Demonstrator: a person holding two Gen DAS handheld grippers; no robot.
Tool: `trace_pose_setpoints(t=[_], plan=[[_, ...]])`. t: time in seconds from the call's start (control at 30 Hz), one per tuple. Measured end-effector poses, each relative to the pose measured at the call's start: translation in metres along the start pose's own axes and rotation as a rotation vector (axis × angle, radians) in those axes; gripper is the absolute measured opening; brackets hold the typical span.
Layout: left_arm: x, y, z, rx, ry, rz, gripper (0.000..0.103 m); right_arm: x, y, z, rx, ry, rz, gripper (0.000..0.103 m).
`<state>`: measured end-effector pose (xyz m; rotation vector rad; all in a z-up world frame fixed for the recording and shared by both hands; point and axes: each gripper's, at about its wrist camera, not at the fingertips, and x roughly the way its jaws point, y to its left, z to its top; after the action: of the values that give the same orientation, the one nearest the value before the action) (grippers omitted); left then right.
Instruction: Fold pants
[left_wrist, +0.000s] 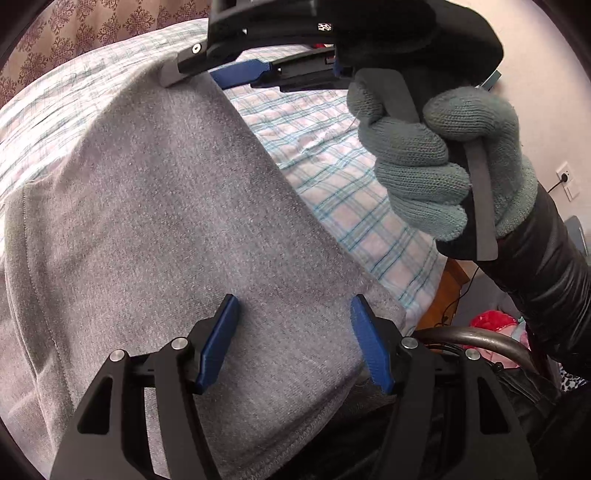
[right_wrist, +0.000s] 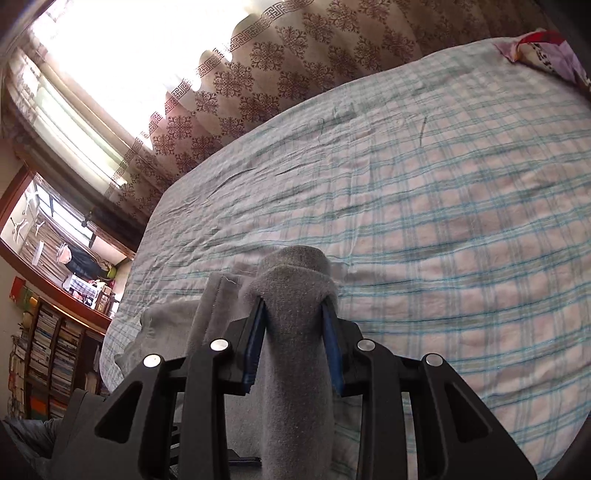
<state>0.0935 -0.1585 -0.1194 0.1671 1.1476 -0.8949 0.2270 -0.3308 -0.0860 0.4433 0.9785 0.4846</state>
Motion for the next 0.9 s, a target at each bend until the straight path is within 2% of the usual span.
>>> trace_pose_setpoints(t=[0.13, 0.23, 0.37, 0.47, 0.5, 0.53, 0.63, 0.77, 0.9], plan=[[-0.014, 0.015, 0.005, -0.043, -0.043, 0.035, 0.064, 0.014, -0.036, -0.006, 0.129, 0.053, -0.039, 0.036], [-0.029, 0.037, 0.012, -0.114, -0.091, 0.071, 0.064, 0.018, -0.056, -0.011, 0.218, 0.073, -0.033, 0.05], [-0.042, 0.074, 0.025, -0.19, -0.141, 0.156, 0.065, 0.021, -0.065, -0.011, 0.284, 0.073, -0.013, 0.052], [-0.045, 0.105, 0.034, -0.245, -0.145, 0.243, 0.065, 0.031, -0.068, -0.011, 0.322, 0.094, 0.004, 0.052], [-0.045, 0.116, 0.036, -0.276, -0.137, 0.249, 0.065, 0.035, -0.069, -0.01, 0.34, 0.096, 0.01, 0.052], [-0.043, 0.125, 0.034, -0.312, -0.126, 0.233, 0.065, 0.038, -0.07, -0.009, 0.354, 0.093, 0.019, 0.052], [-0.03, 0.141, 0.022, -0.382, -0.097, 0.187, 0.065, 0.041, -0.066, -0.005, 0.339, 0.068, 0.031, 0.038], [-0.021, 0.134, 0.008, -0.336, -0.109, 0.22, 0.065, 0.032, -0.044, -0.003, 0.222, 0.023, 0.009, 0.032], [-0.011, 0.127, 0.009, -0.31, -0.101, 0.259, 0.065, 0.044, -0.049, -0.007, 0.19, 0.045, -0.093, 0.031]])
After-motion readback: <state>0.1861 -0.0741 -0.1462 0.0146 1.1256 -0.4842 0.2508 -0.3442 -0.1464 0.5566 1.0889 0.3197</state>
